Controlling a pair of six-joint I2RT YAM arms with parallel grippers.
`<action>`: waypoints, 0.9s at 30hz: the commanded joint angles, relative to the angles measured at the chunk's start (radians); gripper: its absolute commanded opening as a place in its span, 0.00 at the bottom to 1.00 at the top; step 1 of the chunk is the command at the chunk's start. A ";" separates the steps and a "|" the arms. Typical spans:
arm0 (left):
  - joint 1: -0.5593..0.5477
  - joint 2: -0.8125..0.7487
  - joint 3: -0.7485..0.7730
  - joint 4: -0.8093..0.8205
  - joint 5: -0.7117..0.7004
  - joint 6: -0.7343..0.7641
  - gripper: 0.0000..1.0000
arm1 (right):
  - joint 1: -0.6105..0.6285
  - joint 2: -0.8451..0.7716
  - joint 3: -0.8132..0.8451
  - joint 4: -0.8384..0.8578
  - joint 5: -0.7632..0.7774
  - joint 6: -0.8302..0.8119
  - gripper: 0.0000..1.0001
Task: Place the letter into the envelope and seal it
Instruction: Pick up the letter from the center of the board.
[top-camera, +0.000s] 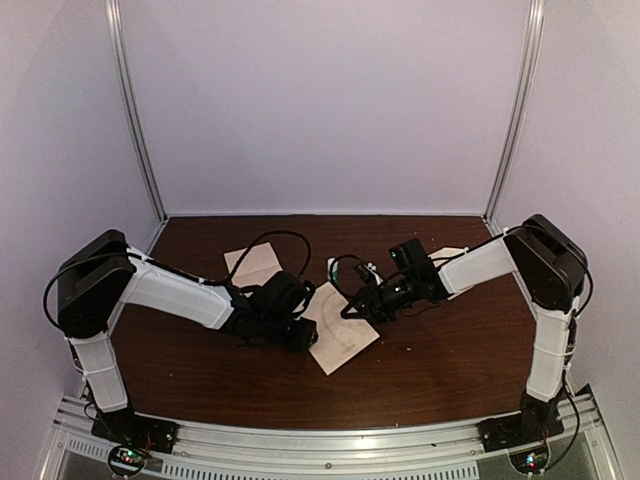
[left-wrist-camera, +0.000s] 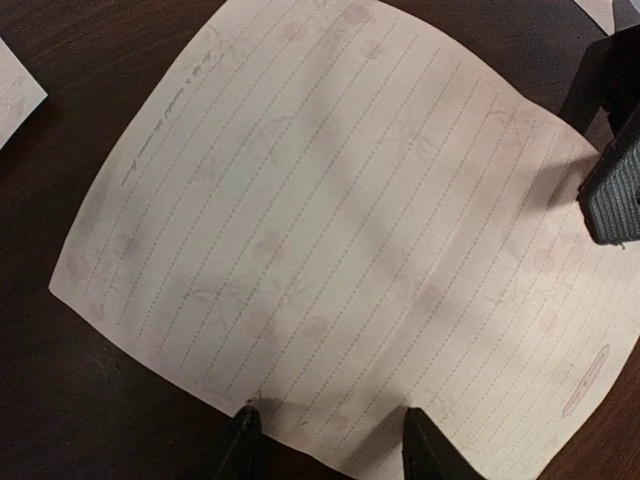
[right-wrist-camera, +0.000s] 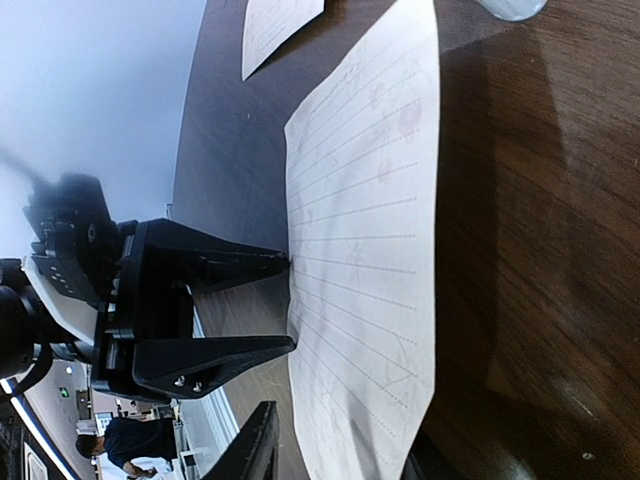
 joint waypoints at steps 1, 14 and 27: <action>0.000 0.006 -0.027 -0.016 -0.006 0.004 0.49 | 0.006 -0.020 -0.009 0.002 0.013 -0.004 0.33; -0.001 -0.115 -0.074 0.026 -0.087 -0.044 0.58 | 0.006 -0.067 -0.023 -0.025 0.047 -0.020 0.00; 0.039 -0.504 -0.090 -0.030 -0.157 -0.133 0.85 | 0.008 -0.378 -0.128 -0.222 0.119 -0.128 0.00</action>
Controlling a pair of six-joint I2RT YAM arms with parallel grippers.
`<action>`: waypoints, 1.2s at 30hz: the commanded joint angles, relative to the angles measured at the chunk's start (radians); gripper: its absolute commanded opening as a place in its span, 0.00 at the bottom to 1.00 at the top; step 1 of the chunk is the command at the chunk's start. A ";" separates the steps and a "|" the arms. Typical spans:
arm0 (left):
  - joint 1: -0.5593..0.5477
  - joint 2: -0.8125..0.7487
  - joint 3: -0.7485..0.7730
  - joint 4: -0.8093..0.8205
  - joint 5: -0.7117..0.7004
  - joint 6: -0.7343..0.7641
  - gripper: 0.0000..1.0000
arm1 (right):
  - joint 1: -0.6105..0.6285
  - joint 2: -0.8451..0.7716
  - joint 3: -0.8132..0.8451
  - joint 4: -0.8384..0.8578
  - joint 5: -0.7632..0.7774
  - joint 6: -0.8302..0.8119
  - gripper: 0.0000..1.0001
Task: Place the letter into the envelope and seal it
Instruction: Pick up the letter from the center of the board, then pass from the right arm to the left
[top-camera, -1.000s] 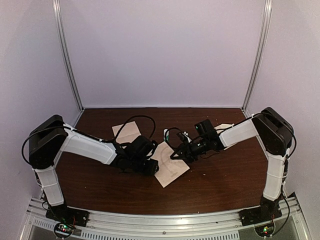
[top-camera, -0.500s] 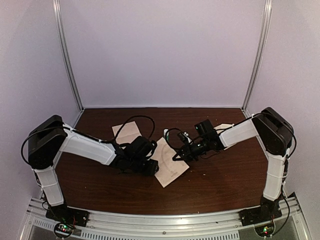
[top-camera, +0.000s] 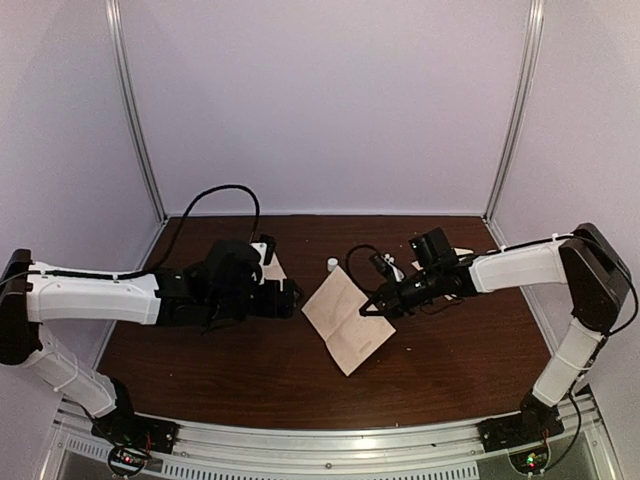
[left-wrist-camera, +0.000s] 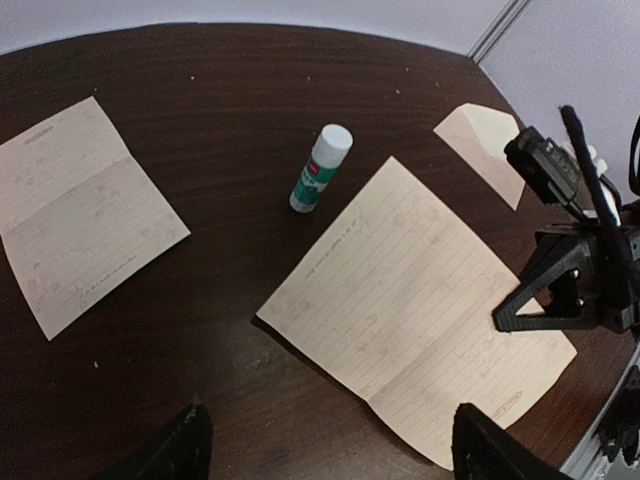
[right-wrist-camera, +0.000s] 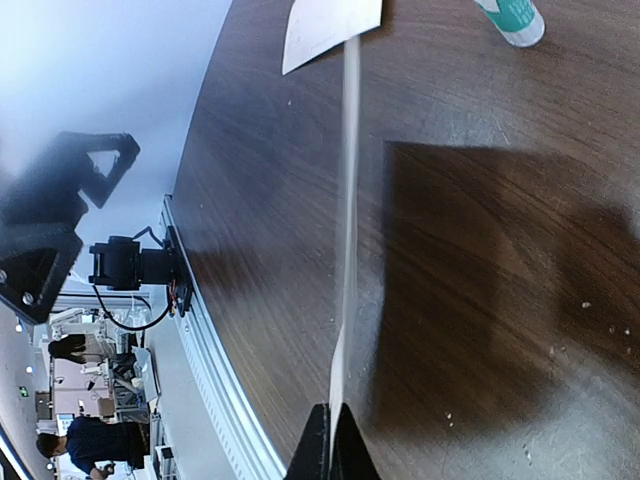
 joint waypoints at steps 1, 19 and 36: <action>0.049 -0.094 0.036 -0.015 0.010 -0.040 0.85 | 0.008 -0.146 -0.010 -0.093 0.043 -0.047 0.00; 0.091 -0.293 0.093 0.391 0.534 0.087 0.97 | 0.038 -0.423 0.137 0.419 0.106 0.202 0.00; 0.090 -0.159 0.115 0.561 0.747 0.000 0.86 | 0.067 -0.482 0.091 0.540 0.109 0.252 0.00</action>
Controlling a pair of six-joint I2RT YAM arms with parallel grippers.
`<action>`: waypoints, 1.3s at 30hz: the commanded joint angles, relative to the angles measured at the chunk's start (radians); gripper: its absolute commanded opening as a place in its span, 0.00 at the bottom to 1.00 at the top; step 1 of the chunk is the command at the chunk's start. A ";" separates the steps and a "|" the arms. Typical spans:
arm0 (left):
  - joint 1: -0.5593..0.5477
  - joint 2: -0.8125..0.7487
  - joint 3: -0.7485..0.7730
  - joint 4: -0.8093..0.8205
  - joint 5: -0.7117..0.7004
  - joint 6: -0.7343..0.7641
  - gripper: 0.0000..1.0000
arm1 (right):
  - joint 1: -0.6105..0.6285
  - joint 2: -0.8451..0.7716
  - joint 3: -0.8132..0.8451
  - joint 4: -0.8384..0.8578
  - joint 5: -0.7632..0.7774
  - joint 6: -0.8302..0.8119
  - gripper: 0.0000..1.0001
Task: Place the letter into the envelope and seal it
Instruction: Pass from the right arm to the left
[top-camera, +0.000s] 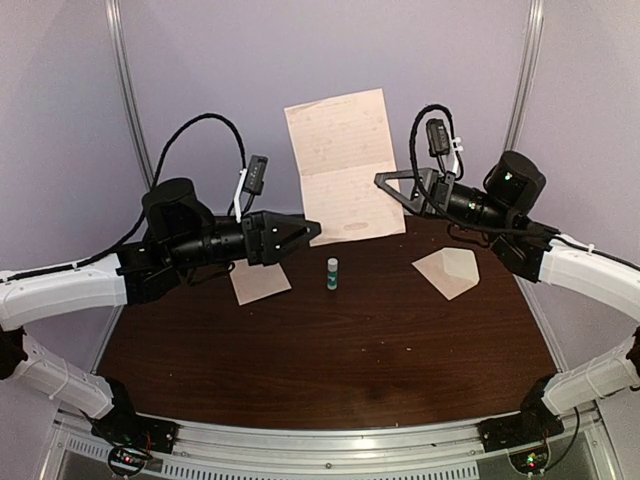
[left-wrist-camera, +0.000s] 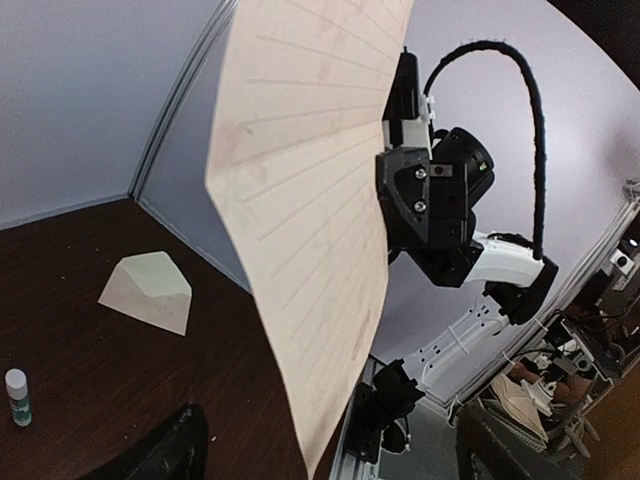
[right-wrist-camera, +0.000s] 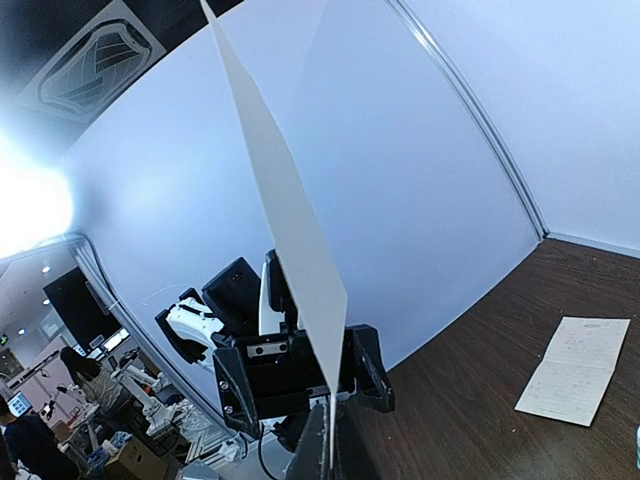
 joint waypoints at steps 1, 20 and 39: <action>0.001 0.006 0.012 0.166 0.069 -0.049 0.83 | 0.008 -0.016 -0.023 0.062 0.006 0.028 0.00; 0.001 0.034 0.004 0.230 -0.018 -0.105 0.47 | 0.027 -0.011 -0.066 0.093 -0.017 0.062 0.00; 0.012 0.006 -0.041 0.232 -0.097 -0.170 0.00 | 0.039 -0.005 -0.067 0.095 -0.020 0.060 0.09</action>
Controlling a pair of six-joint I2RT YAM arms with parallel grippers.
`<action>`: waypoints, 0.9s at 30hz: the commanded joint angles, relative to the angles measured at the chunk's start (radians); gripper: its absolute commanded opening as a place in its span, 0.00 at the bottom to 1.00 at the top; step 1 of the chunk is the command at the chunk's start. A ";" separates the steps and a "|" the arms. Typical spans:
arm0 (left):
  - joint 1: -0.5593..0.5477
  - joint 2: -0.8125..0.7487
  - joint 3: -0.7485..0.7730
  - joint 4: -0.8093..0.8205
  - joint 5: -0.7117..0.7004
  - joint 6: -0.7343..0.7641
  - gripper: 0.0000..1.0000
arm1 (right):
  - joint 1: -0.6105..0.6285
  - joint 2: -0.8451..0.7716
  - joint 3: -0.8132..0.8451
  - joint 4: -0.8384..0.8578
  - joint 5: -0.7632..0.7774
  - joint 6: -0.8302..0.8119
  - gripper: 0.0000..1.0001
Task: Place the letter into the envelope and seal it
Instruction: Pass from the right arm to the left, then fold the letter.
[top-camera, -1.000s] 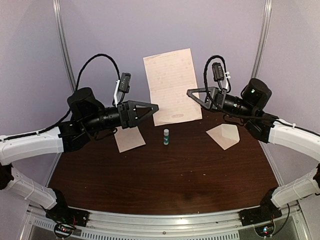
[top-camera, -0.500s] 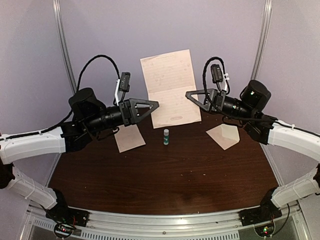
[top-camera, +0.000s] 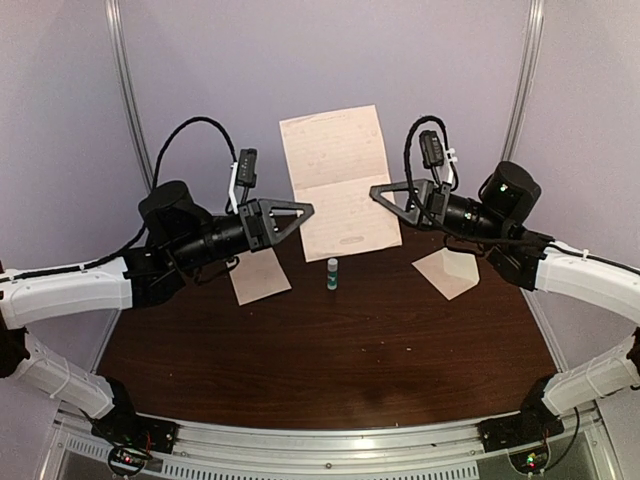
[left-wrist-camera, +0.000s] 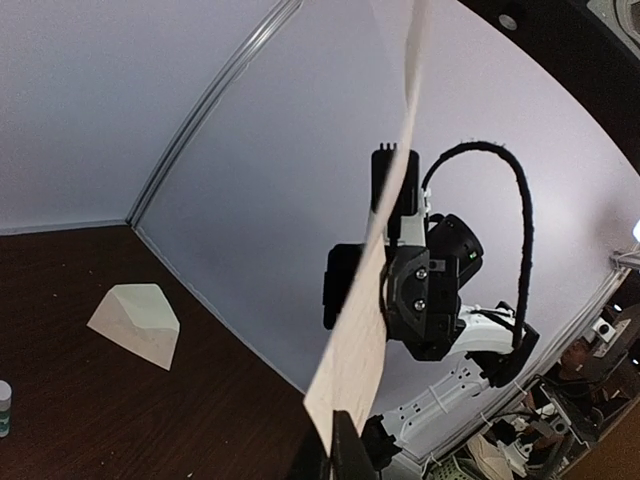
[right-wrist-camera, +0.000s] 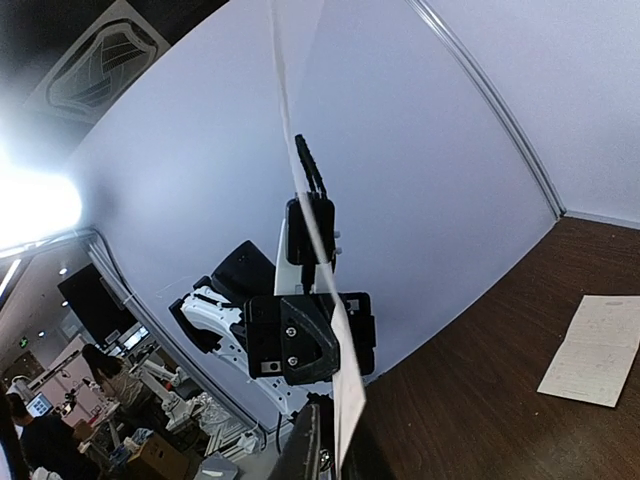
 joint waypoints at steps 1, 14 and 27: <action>0.013 -0.023 -0.013 0.034 -0.007 -0.016 0.00 | 0.010 -0.005 -0.009 0.034 -0.009 0.002 0.13; 0.023 -0.020 0.013 -0.145 0.087 -0.037 0.00 | -0.013 0.022 0.094 -0.075 -0.011 -0.087 0.36; 0.024 -0.018 0.014 -0.193 0.156 -0.038 0.00 | -0.028 0.034 0.138 -0.118 -0.039 -0.118 0.33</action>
